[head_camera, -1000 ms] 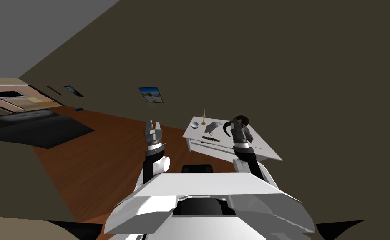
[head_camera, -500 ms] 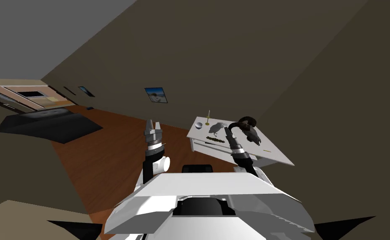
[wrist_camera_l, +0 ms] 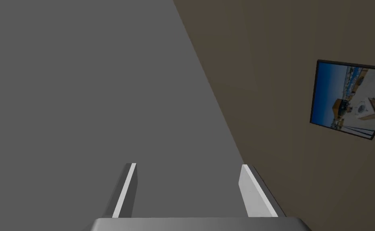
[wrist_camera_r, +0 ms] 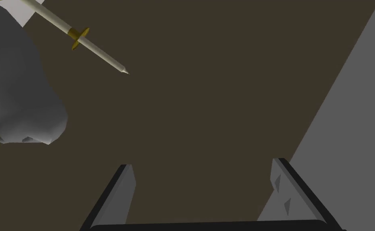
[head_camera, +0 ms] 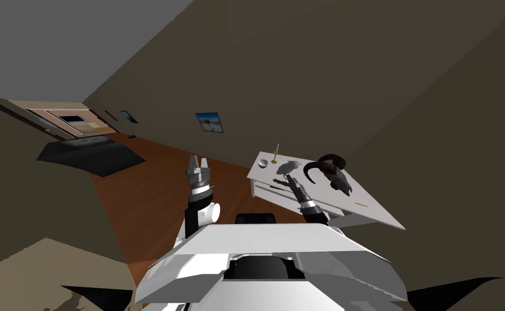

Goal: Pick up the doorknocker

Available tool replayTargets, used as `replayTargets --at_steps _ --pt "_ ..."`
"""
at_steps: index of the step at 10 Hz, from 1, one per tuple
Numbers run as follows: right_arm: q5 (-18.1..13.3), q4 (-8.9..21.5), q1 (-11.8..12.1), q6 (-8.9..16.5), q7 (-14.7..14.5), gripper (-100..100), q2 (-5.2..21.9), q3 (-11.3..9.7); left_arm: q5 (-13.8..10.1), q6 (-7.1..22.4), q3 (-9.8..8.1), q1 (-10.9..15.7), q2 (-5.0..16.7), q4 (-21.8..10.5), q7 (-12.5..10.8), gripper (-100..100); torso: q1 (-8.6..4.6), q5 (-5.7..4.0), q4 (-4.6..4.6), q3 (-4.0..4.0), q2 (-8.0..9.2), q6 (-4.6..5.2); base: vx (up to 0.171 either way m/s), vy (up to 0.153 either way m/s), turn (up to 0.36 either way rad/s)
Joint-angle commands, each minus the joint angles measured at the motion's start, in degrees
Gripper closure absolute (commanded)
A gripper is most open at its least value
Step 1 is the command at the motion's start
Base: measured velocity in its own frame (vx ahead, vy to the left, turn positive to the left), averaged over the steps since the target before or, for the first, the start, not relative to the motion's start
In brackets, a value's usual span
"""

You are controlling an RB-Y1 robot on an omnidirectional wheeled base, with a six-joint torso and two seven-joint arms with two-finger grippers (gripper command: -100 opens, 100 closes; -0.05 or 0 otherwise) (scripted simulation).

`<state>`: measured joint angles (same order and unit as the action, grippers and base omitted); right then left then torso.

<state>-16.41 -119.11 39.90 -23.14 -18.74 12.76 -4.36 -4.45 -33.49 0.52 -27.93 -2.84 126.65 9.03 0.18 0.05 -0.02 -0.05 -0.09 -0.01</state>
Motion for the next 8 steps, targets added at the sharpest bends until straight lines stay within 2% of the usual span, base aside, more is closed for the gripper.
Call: replayTargets --at_steps 1,3,4,5,6,7,8 --pt "-1.6 2.9 2.0 0.9 -1.5 -100 1.4 -0.6 0.0 0.0 0.0 0.0 0.0 0.0 0.0 0 0.0 0.0 0.0 0.0 0.0 0.0 0.081 0.093 0.265" --pt "-4.1 6.6 5.4 2.1 -3.6 -100 3.0 -1.5 0.0 0.0 0.01 0.0 0.0 0.0 0.0 0 0.24 0.05 -0.05 -0.13 -0.22 -0.03 0.11 0.108 0.343" --pt "-4.1 7.6 5.4 2.1 -3.6 -100 3.0 -1.5 0.0 0.0 0.0 0.0 0.0 0.0 0.0 0 0.16 0.04 -0.06 -0.17 -0.3 -0.01 0.09 0.045 0.111" --pt "-5.3 10.0 6.9 2.7 -4.6 -100 3.7 -1.9 0.0 0.0 -0.01 0.0 0.0 0.0 0.0 0 0.04 0.02 -0.05 -0.13 -0.21 0.03 0.077 0.046 0.259" --pt "-5.3 10.0 7.1 2.7 -4.6 -100 3.7 -1.9 0.0 0.0 0.0 0.0 0.0 0.0 0.0 0 0.01 0.01 -0.03 -0.09 -0.16 -0.01 0.057 0.027 0.13" --pt "-6.6 11.6 9.0 3.4 -5.5 -100 4.5 -2.3 0.0 0.0 -0.01 0.0 0.0 0.0 0.0 0 -0.03 0.01 -0.02 -0.05 -0.07 0.03 0.052 0.049 0.295" --pt "-6.6 12.5 9.0 3.4 -5.5 -100 4.5 -2.3 0.0 0.0 0.0 0.0 0.0 0.0 0.0 0 0.01 0.01 -0.01 -0.02 -0.03 -0.01 0.049 0.037 0.124"
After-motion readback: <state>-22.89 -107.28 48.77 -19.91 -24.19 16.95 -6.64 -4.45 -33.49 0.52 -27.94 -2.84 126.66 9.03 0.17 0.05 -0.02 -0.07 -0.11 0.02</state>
